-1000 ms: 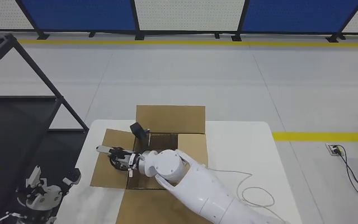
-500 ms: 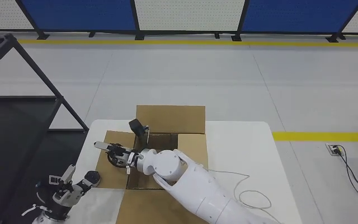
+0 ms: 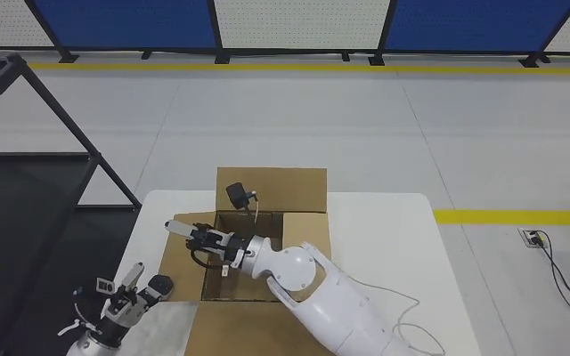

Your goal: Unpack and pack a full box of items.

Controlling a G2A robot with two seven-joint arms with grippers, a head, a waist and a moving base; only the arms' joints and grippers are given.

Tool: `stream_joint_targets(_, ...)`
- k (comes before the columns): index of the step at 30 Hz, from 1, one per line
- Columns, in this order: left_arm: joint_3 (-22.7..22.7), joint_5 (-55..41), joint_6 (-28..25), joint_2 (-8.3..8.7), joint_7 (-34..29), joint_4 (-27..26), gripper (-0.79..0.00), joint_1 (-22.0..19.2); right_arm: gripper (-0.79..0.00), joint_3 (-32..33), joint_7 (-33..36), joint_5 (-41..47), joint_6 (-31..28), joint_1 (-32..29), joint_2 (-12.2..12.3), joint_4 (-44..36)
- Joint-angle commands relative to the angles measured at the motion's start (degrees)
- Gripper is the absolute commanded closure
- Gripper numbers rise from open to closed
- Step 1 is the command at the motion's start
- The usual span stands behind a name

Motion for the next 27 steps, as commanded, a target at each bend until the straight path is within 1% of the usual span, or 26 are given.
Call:
stream_joint_targets(1, 0.2, 0.5, -0.1, -0.02, 0.0, 0.0, -0.785, 0.0, -0.785, 1.3, 0.5, -1.1, 0.8, -1.5, 0.6, -2.1)
stream_joint_targets(8, 0.6, 3.2, 0.2, 0.03, 0.0, -0.1, -0.785, -0.5, -0.785, 4.0, 2.1, -3.6, 2.9, -4.5, 1.7, -6.7)
stream_joint_targets(18, 1.0, 4.7, 0.5, 0.08, -0.5, 0.0, -0.785, -1.1, -0.785, 5.6, 3.2, -4.4, 3.7, -5.8, 1.8, -8.0)
stream_joint_targets(22, 0.1, 3.5, -0.2, 0.1, -0.5, -0.8, -0.785, -1.0, -0.785, 5.9, 3.4, -4.5, 3.7, -5.9, 1.7, -7.9)
stream_joint_targets(27, -2.6, -0.7, -0.8, 0.23, -2.1, -4.2, -0.785, 0.0, -0.785, 6.5, 3.6, -5.2, 3.7, -6.1, 1.7, -8.2)
